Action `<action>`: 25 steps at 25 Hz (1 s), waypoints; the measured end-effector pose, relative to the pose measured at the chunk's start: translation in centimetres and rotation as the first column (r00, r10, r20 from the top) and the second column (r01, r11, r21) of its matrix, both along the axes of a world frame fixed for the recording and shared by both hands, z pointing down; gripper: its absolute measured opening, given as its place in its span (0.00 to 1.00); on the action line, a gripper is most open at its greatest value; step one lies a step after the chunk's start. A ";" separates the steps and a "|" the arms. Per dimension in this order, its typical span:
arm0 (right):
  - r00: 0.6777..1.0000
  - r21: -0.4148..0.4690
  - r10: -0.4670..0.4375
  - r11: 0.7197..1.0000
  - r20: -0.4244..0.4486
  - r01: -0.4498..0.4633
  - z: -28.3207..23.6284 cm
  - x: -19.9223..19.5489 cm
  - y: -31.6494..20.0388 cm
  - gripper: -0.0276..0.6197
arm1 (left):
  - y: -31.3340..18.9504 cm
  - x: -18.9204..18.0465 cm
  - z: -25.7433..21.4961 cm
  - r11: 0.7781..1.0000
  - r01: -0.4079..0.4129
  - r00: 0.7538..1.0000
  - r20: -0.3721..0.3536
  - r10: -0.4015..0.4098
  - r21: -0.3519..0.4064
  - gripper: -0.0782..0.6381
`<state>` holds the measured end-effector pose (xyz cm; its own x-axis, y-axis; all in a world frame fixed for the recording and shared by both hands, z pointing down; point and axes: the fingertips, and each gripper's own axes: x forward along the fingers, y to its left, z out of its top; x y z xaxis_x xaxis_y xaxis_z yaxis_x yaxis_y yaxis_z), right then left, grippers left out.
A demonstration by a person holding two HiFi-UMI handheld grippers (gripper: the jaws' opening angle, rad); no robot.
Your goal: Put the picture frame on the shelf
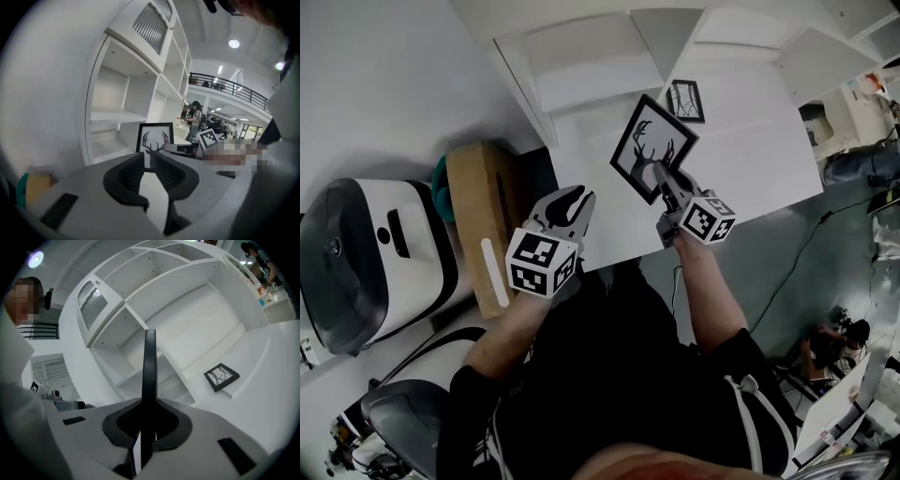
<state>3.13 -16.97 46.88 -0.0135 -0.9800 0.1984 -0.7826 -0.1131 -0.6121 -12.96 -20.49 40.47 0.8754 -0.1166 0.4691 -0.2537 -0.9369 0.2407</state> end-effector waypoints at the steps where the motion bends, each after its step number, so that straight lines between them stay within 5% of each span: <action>1: 1.000 -0.006 -0.004 1.000 -0.017 0.004 0.1 0.0 -0.3 0.10 | -0.1 0.3 0.3 1.000 -0.003 1.000 -0.001 0.003 -0.006 0.21; 7: 0.996 0.010 0.025 1.000 -0.083 -0.024 0.5 1.0 -2.3 0.10 | -0.6 1.4 2.1 0.999 -0.015 1.000 -0.008 0.014 -0.036 0.21; 25: 0.988 0.071 0.122 0.991 -0.096 -0.115 3.5 3.7 -7.7 0.10 | -3.3 3.3 5.3 0.998 -0.025 1.000 -0.006 0.025 -0.049 0.21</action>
<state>6.86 -24.68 50.35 0.1200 -0.9844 0.1288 -0.8236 -0.1711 -0.5408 -9.62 -23.78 45.76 0.8802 -0.0716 0.4692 -0.2291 -0.9299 0.2878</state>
